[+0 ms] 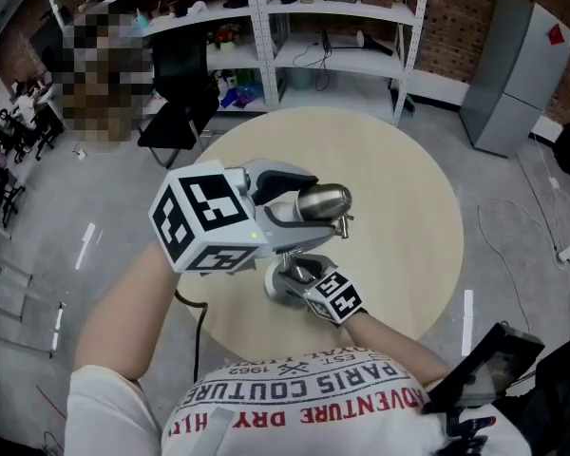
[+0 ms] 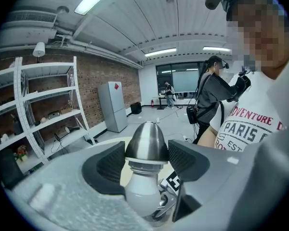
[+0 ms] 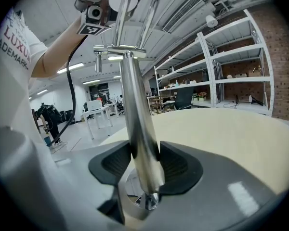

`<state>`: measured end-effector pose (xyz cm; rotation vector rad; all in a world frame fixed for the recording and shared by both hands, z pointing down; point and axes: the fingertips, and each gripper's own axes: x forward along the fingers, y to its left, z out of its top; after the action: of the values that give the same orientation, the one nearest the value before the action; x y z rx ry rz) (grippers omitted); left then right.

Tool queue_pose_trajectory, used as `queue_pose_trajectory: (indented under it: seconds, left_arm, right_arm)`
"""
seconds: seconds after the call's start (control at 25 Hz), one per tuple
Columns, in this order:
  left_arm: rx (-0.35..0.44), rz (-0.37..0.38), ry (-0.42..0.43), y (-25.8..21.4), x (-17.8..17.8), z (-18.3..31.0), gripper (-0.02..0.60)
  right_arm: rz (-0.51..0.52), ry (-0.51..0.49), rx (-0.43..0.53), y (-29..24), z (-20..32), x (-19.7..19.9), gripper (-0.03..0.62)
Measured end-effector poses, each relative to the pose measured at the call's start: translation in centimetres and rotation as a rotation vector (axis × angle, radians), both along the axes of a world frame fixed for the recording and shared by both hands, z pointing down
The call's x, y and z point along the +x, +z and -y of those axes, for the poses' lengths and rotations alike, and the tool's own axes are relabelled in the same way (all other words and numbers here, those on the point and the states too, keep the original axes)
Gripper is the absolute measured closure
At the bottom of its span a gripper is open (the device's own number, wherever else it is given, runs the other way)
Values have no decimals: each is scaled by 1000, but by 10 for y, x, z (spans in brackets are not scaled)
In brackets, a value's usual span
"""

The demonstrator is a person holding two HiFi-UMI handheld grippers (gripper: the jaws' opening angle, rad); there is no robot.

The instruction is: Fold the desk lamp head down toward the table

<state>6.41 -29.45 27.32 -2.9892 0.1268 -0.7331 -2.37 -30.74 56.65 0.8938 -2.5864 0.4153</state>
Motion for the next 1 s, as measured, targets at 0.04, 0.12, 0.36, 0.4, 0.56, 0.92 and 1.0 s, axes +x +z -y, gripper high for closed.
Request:
queue_pose_trajectory:
  seconds: [0.04,0.12,0.36,0.4,0.56,0.92,1.0]
  left_arm:
    - [0,5,-1,0,0,0,296]
    - [0,11,-7,0,1,1,298]
    - [9,12,-13,1,0,6,299]
    - [5,8,-12,1,-1,7,299]
    - [-1,-8,-22,-1,-6,10,299]
    - [-19,-95,-74,-5,-25,16,304]
    - [-29,-114,-92,-6,-34,18,305]
  right_arm:
    - [-3,-1,1,0,0,0,407]
    - [-7,-3,2,0,1,1,407]
    - [-28,-21,5,2,6,4,410]
    - [-27,-20,5,2,7,5,410]
    - [-35,-23,0,2,9,5,410]
    - [-39,-23,-3,4,12,10,410]
    - [-45,-27,-9,3,13,10,410]
